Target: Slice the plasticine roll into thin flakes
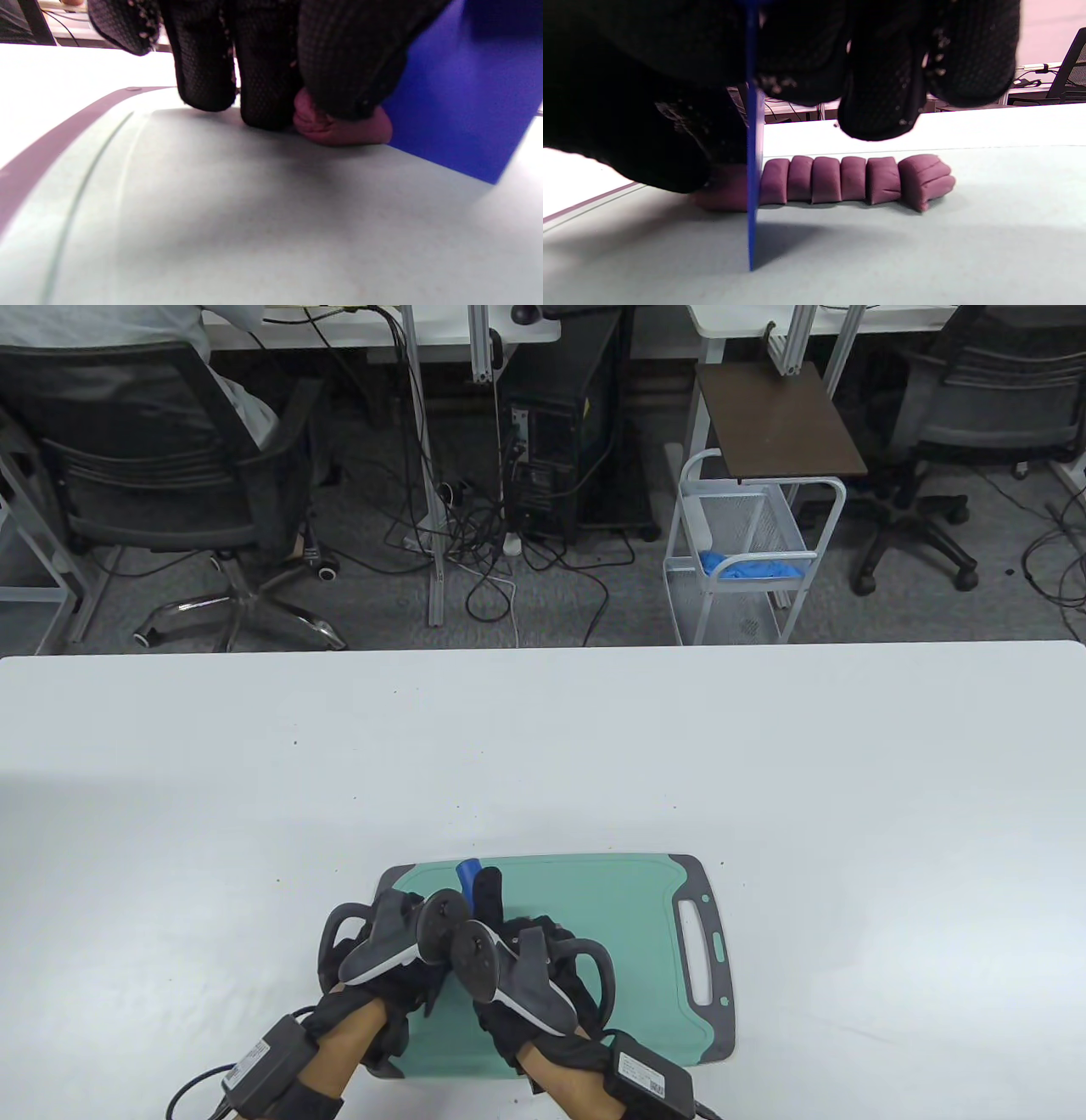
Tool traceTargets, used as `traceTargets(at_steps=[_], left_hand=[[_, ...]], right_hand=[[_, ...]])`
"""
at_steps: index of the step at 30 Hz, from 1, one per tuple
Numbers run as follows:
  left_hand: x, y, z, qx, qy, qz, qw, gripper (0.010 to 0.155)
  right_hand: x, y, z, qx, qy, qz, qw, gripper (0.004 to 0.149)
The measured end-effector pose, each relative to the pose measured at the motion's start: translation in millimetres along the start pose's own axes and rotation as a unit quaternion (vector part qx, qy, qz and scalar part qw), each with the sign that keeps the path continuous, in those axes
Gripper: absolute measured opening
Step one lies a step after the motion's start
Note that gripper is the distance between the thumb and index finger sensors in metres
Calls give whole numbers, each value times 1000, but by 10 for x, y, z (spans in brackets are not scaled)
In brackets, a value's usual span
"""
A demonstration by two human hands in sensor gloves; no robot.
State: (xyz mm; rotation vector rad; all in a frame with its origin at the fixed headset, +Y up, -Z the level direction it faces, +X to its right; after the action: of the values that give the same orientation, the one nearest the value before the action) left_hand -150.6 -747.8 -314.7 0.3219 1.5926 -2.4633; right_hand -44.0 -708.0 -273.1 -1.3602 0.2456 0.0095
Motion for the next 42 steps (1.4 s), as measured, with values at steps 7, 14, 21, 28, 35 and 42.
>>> traceTargets(at_steps=[7, 14, 21, 28, 35, 42], left_hand=[[5, -5, -14, -16, 5, -9, 1000, 51], [47, -13, -31, -19, 20, -28, 999, 54], [92, -8, -48, -23, 9, -29, 999, 49], [93, 2, -44, -33, -15, -21, 999, 49], [101, -10, -64, -52, -4, -34, 998, 48], [126, -9, -71, -55, -11, -33, 998, 46]], right_hand=[[7, -97, 39, -5, -3, 10, 1000, 85], [80, -106, 97, -3, 23, -1, 1000, 84], [96, -120, 230, 13, 39, -7, 999, 84], [41, -156, 296, 13, 55, -1, 998, 84], [33, -153, 228, 1, 62, 1, 998, 84], [8, -155, 178, -8, 58, 4, 998, 84]])
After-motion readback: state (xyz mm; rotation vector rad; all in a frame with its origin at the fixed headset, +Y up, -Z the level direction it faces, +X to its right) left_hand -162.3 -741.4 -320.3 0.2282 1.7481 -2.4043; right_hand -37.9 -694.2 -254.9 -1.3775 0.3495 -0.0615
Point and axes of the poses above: the tracker on the back of each hand, its own x axis roughly to the little-finger side, its own y axis roughly from the wrist to the fingertips, z = x × y, the point moved 4 cm from there along y, roughly from the wrist to the fingertips, and after that the axes turned 12 degrees about x, right-handed, at the moved point
